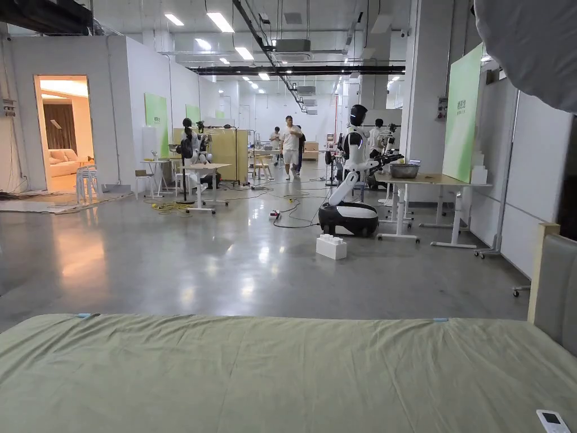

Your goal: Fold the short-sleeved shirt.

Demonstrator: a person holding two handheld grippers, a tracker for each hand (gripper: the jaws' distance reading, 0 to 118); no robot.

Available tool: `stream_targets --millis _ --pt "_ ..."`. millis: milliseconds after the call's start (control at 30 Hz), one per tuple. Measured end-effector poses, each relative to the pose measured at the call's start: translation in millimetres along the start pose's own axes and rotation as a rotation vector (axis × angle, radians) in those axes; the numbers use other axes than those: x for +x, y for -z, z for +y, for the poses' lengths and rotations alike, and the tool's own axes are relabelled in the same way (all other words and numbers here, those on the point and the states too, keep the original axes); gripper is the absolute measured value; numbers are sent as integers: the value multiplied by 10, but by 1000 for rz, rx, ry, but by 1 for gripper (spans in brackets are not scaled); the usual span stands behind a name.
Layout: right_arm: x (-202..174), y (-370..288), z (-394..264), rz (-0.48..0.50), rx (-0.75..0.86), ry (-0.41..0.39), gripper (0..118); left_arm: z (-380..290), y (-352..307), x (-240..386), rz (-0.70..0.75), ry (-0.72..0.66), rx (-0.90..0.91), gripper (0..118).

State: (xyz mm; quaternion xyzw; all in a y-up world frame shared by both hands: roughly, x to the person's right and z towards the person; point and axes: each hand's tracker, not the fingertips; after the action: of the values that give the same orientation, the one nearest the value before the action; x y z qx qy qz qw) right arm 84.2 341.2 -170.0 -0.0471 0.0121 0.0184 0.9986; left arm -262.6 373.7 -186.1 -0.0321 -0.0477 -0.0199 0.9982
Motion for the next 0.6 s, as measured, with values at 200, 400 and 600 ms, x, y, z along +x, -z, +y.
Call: stream_targets --millis 200,400,600 --pt "-17 9 35 3 8 -1 118 23 7 7 -2 1 1 118" --pt "-36 17 63 7 18 -12 118 21 10 3 -12 -8 3 118" --pt "-59 32 59 7 13 -21 118 31 17 1 -15 -6 3 118"
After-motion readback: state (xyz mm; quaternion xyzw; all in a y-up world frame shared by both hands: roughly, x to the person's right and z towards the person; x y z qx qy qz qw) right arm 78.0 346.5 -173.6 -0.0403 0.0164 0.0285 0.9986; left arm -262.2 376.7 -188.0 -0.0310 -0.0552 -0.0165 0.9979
